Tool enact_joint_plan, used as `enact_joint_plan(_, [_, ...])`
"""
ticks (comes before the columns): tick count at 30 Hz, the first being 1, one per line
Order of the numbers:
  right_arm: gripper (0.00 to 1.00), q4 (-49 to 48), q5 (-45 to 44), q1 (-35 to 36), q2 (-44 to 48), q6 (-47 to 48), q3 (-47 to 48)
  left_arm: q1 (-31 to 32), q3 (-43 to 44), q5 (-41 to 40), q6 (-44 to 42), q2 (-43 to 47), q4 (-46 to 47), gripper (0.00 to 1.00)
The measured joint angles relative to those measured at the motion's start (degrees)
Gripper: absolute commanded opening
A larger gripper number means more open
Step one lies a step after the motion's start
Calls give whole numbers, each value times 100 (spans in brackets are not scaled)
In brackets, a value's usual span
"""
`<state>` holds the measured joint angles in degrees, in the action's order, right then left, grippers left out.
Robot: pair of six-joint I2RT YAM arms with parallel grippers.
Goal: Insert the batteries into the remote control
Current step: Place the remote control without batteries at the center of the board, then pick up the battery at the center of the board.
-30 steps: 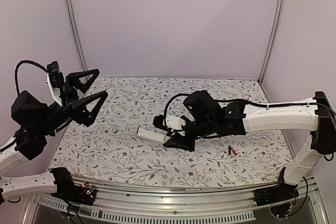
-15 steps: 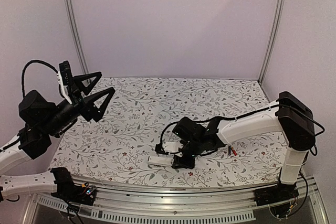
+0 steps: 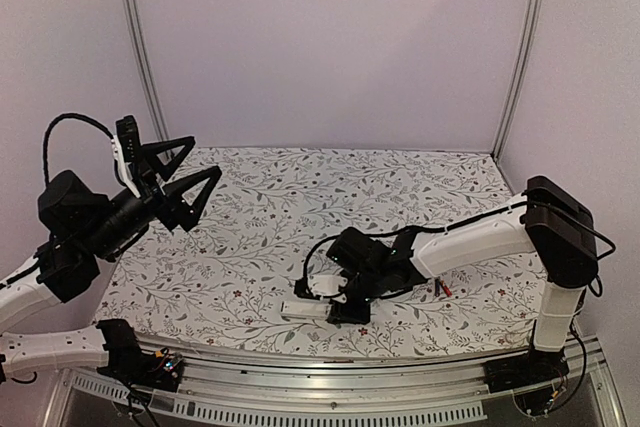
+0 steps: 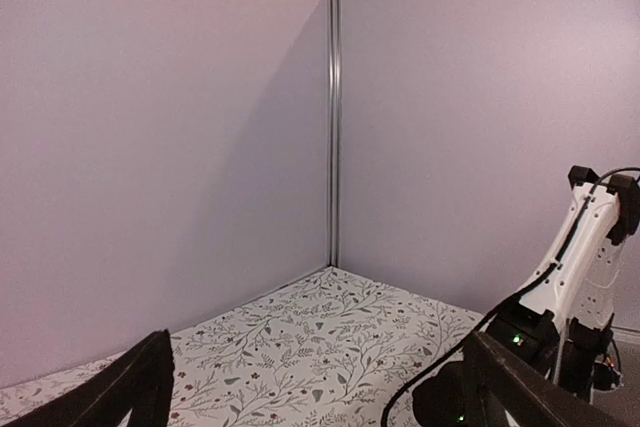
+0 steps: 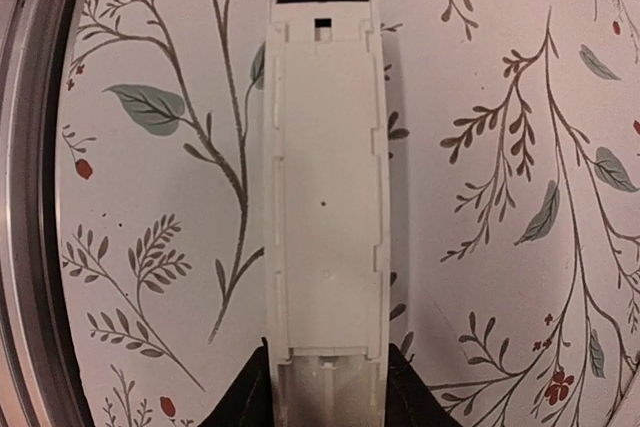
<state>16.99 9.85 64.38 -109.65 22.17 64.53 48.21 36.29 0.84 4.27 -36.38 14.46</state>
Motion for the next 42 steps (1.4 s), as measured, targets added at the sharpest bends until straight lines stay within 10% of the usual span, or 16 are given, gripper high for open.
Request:
enact_joint_plan(17, [74,411,-284,44,175,332,474,0,4,-105,-20,-4,-57,100])
enact_joint_plan(31, [42,1355,-1460,-2396,2004,-3696,826,-181,173,-1399,201,-780,-894,100])
enact_joint_plan(42, [31,3154,-2013,-2256,2406,-6050,-787,-442,170,-1263,424,-807,-964,100])
